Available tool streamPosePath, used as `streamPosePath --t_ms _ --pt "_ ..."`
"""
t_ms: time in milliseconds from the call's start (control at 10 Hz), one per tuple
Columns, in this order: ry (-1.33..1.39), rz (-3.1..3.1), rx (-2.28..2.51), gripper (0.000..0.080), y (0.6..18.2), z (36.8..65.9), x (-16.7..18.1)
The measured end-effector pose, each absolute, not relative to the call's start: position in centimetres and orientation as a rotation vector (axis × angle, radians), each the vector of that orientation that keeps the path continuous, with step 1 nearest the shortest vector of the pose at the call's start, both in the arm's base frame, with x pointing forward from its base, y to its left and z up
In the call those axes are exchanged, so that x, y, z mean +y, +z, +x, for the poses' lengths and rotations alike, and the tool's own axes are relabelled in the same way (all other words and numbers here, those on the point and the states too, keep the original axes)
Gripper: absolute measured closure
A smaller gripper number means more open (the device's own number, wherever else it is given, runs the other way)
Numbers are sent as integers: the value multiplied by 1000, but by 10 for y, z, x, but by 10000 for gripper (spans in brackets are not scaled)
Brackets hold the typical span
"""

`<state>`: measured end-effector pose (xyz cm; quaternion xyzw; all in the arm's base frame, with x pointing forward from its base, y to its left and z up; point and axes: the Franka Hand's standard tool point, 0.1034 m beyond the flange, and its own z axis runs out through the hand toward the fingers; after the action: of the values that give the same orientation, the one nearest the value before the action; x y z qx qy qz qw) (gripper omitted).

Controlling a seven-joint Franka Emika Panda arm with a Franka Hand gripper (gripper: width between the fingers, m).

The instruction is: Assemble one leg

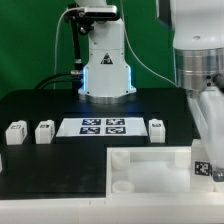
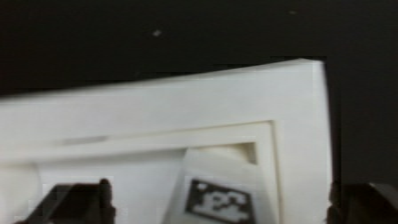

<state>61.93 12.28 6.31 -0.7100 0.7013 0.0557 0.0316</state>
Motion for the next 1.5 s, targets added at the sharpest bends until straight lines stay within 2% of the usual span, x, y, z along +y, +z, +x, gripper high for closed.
streamPosePath --t_ms 200,500,800,1000,1200,1300,1500 --pt "174 -2496 1784 152 63 605 119" --pt "155 -2744 1335 150 62 605 117" --pt "34 -2996 589 150 64 615 120" --pt "3 -3020 431 150 65 618 117" --pt "5 -3012 490 429 64 618 116" --pt "13 -2981 642 511 64 618 117" --pt "27 -2901 943 510 64 618 117"
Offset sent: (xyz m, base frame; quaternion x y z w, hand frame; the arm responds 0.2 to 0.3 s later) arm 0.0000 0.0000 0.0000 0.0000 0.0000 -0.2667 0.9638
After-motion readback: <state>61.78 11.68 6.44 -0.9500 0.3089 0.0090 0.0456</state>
